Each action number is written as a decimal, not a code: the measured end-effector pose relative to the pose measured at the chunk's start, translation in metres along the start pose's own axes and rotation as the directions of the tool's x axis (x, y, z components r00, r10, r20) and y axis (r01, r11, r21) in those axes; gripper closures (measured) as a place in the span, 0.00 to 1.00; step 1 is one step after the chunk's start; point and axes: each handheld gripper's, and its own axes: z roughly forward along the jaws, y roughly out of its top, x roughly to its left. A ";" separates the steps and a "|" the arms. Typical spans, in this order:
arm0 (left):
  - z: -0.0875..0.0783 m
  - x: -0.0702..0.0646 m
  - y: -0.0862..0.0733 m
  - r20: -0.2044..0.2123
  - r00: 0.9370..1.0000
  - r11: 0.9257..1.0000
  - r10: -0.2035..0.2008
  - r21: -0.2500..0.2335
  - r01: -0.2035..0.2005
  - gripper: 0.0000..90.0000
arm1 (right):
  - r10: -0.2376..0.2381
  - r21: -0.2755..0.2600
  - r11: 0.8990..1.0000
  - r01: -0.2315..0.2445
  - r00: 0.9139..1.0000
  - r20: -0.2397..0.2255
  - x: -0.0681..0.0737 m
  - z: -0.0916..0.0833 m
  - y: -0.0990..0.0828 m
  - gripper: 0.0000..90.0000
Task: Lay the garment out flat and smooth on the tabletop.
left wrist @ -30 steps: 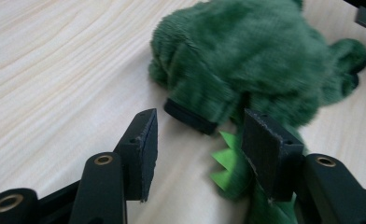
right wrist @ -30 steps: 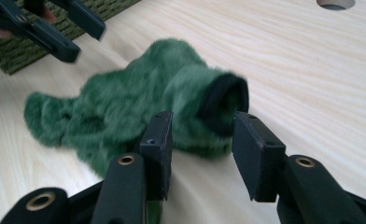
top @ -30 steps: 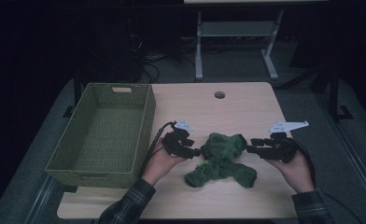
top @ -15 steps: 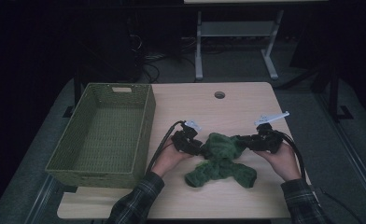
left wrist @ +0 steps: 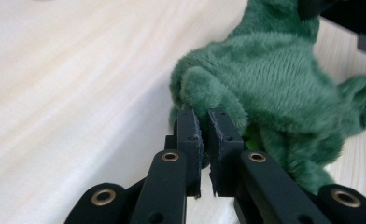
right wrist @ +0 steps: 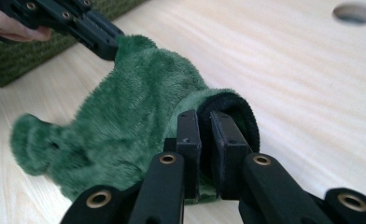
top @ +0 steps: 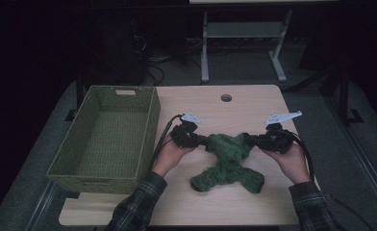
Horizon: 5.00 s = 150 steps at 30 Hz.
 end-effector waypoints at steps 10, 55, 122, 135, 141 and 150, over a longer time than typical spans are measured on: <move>-0.035 -0.013 0.009 -0.036 0.998 0.996 0.046 -0.069 -0.049 0.93 | -0.097 -0.099 0.990 0.097 0.995 -0.002 0.025 -0.014 0.011 0.90; -0.005 -0.040 -0.048 0.073 0.995 0.989 0.061 0.130 -0.070 0.92 | -0.019 0.072 0.997 0.020 1.000 -0.013 -0.035 0.076 0.045 0.64; 0.072 -0.054 -0.022 0.163 0.965 0.943 0.206 0.232 -0.240 0.99 | -0.007 0.026 1.000 0.006 0.999 0.051 -0.067 0.099 0.088 0.96; 0.050 -0.076 -0.040 0.271 0.931 0.907 0.245 0.276 -0.318 1.00 | -0.029 0.034 0.999 0.027 0.999 0.038 -0.059 0.100 0.087 0.96; 0.042 -0.090 -0.051 0.312 0.918 0.906 0.244 0.264 -0.331 1.00 | -0.030 0.062 0.998 0.027 0.999 0.040 -0.059 0.110 0.083 0.96; 0.037 -0.099 -0.057 0.338 0.908 0.906 0.246 0.253 -0.340 0.99 | -0.001 0.090 0.996 -0.004 0.998 0.059 -0.064 0.127 0.077 0.96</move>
